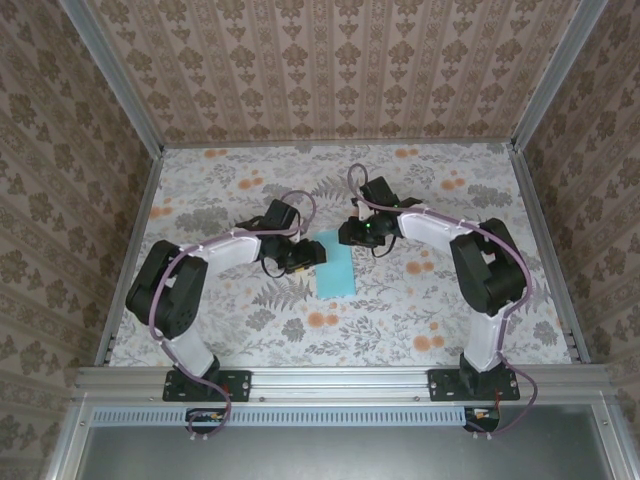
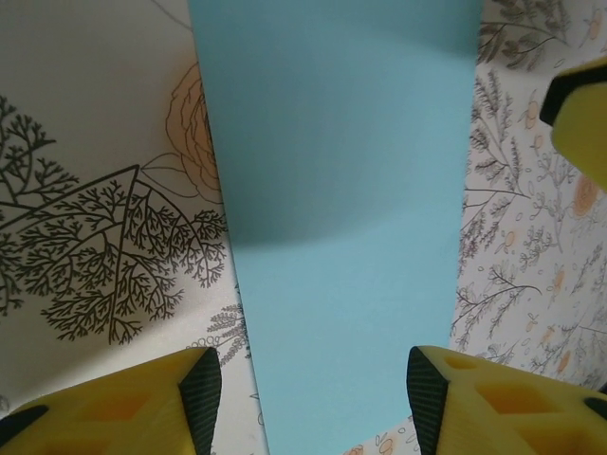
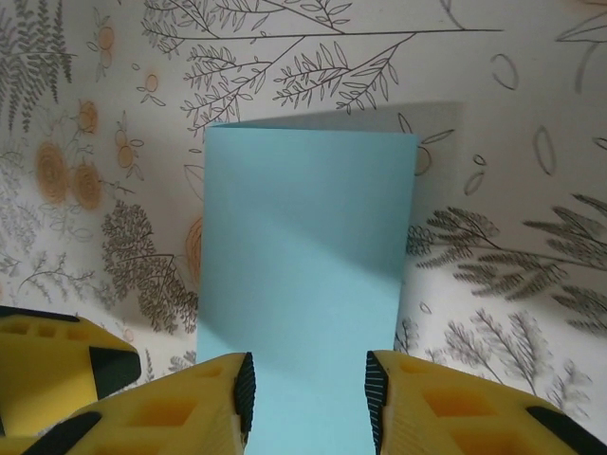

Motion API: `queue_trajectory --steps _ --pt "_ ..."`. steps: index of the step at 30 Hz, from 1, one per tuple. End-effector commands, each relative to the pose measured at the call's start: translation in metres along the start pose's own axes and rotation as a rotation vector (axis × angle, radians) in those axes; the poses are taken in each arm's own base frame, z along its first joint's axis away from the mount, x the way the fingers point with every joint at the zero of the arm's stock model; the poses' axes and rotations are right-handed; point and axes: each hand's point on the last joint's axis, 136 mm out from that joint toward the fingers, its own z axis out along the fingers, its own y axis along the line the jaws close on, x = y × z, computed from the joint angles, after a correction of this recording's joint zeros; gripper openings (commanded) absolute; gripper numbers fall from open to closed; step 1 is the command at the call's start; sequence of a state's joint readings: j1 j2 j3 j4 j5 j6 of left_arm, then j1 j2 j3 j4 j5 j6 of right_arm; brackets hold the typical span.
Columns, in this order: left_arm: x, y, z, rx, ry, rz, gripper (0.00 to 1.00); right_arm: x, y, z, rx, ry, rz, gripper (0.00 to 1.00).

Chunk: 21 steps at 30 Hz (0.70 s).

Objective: Fold a paper plane with a square sheet of paper (fold left side to right side)
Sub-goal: Third fold the triangle at the center of the table.

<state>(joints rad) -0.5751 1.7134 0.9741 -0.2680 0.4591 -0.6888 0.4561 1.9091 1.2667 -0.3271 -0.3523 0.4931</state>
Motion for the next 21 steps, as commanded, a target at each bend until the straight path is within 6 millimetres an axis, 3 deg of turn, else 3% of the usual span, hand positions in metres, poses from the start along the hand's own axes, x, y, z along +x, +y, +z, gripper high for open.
queue_trajectory --steps 1,8,21 --pt "0.002 0.001 0.007 0.030 0.017 -0.024 0.58 -0.010 0.006 0.010 -0.012 -0.009 -0.022 0.39" --pt "0.004 0.003 0.012 0.030 0.032 -0.033 0.58 -0.008 -0.006 0.028 0.030 0.022 -0.032 0.37" --pt "0.010 0.003 0.017 0.031 0.061 -0.047 0.58 0.008 -0.024 0.039 0.079 0.075 -0.026 0.35"
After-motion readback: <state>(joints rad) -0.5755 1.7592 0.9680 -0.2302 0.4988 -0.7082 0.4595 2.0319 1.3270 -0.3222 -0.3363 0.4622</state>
